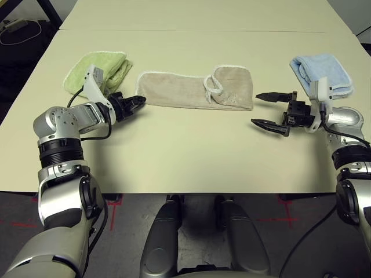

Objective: Fold the towel and set it aside.

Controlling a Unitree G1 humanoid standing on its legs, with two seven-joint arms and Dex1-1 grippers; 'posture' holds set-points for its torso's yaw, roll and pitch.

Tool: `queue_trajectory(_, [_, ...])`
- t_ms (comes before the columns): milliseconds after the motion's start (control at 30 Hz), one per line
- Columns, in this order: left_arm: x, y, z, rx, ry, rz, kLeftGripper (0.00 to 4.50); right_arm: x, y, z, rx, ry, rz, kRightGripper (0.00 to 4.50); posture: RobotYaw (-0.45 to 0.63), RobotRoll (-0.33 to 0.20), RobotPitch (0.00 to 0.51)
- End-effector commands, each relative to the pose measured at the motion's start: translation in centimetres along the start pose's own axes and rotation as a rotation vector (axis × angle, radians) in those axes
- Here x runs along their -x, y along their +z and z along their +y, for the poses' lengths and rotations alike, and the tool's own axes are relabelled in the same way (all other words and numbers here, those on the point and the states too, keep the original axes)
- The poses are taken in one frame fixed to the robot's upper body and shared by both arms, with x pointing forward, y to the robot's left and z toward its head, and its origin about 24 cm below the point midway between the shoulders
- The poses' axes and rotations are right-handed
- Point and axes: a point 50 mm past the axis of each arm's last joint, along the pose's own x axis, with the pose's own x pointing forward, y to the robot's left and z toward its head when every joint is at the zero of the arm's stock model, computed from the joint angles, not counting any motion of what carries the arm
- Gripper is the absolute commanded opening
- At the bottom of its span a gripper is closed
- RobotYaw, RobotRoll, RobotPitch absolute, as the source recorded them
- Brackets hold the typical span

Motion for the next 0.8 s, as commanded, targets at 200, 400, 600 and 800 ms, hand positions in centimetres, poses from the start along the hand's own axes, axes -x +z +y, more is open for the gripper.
queue_trajectory(200, [1.4, 0.6, -3.1, -0.1, -0.102, 0.042, 0.04, 0.4, -0.3, 0.0, -0.01, -0.015, 0.023, 4.5, 0.05, 0.0, 0.212])
queue_trajectory(400, [3.0, 0.4, -1.9, -0.121, -0.039, 0.057, 0.04, 0.3, -0.2, -0.1, -0.007, -0.016, 0.022, 4.5, 0.05, 0.0, 0.215])
queue_trajectory(600, [4.7, 0.1, -0.4, -0.13, 0.033, 0.057, 0.04, 0.4, -0.1, -0.2, -0.006, -0.014, 0.025, 4.5, 0.06, 0.0, 0.217])
queue_trajectory(800, [4.6, 0.3, -0.5, -0.142, 0.031, 0.041, 0.04, 0.2, -0.1, -0.2, -0.006, -0.012, 0.025, 4.5, 0.06, 0.0, 0.217])
